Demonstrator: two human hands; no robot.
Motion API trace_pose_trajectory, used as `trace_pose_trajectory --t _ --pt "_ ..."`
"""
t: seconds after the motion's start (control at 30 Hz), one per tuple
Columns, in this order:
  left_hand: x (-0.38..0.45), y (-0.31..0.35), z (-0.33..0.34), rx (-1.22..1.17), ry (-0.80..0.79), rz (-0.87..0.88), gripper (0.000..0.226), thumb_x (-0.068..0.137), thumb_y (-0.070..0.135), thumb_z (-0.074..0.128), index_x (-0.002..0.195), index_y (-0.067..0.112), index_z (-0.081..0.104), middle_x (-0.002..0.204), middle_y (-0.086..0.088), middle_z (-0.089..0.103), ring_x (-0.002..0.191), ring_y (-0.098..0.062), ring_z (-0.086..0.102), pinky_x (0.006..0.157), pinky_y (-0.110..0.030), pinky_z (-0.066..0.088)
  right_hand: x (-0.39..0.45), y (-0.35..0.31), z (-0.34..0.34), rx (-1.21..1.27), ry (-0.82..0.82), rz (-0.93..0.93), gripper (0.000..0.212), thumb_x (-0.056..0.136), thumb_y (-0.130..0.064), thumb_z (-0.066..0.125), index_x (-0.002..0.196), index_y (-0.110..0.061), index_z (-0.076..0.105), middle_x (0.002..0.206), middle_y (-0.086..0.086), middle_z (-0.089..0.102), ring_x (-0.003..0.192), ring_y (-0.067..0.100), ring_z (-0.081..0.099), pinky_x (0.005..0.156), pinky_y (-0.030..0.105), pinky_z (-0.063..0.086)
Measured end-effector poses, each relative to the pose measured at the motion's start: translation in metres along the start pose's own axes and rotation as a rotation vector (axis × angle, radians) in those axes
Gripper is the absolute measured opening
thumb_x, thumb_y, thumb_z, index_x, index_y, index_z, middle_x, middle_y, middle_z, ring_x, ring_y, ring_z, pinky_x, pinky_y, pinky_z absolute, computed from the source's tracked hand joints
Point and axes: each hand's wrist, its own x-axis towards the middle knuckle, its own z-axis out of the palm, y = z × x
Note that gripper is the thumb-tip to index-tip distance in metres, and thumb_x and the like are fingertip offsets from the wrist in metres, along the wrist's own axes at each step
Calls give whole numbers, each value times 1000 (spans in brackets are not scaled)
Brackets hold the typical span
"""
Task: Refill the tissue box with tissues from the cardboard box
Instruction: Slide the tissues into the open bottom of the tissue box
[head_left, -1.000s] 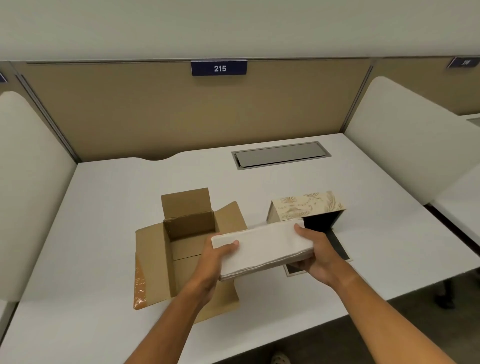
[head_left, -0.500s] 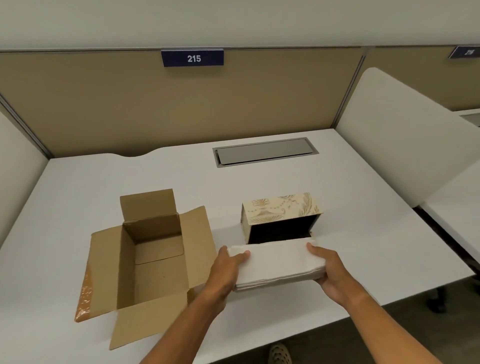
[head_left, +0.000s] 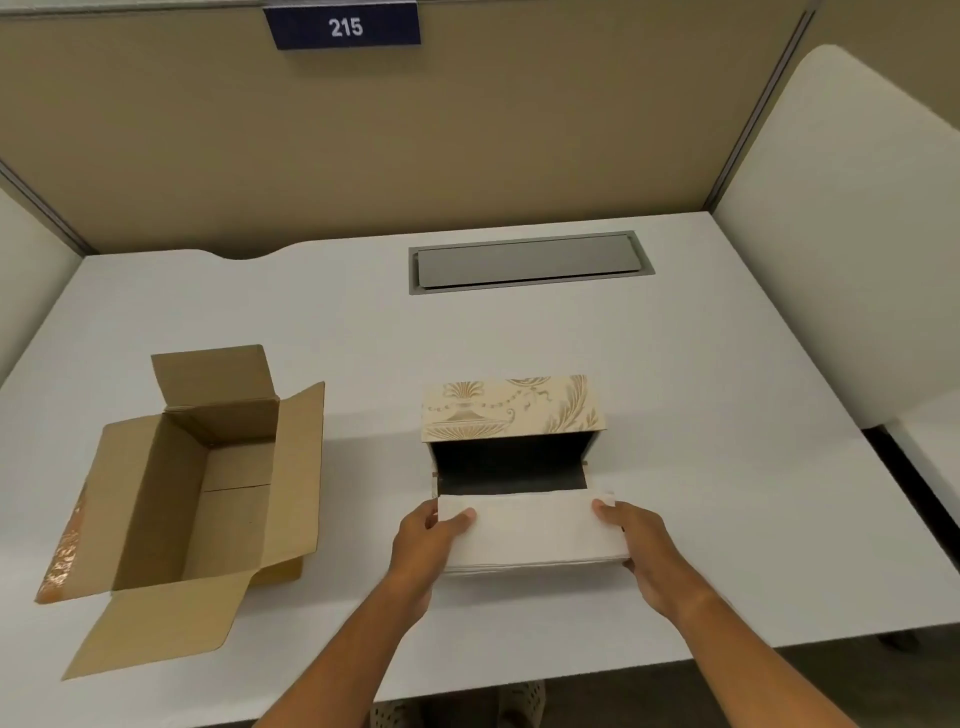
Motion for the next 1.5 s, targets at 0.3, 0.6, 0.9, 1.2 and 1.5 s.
trace_pose_trajectory --t 0.3,0.6,0.9,1.2,1.5 --pt "23 3 3 13 142 23 30 82 30 73 110 20 67 104 3 72 97 -17 66 78 -30 52 24 -13 11 -74 29 -3 26 89 -27 65 109 -11 71 109 8 72 107 29 63 105 47 45" --pt "38 6 -4 -21 105 71 31 78 35 76 107 24 69 101 7 74 97 -14 68 87 -32 52 29 -22 16 -60 69 -25 20 90 -27 64 103 -13 69 107 11 70 103 31 62 90 40 49" --pt "50 -1 -5 8 116 33 43 82 34 73 120 17 62 112 0 68 102 -19 63 89 -35 52 37 -24 23 -157 80 -7 30 94 -30 61 111 -5 63 111 15 65 101 30 57 84 36 45" --pt "50 -5 -5 105 151 2 52 84 44 67 127 15 57 120 -3 63 107 -25 58 85 -32 48 40 -23 27 -215 134 31 33 94 -35 60 113 -8 58 117 14 61 110 32 54 91 40 43" --pt "50 3 -4 194 180 1 35 81 49 69 84 15 67 92 -1 69 84 -16 63 58 -23 45 42 -25 27 -277 152 54 31 93 -40 61 103 -11 54 98 6 58 100 28 53 90 42 46"
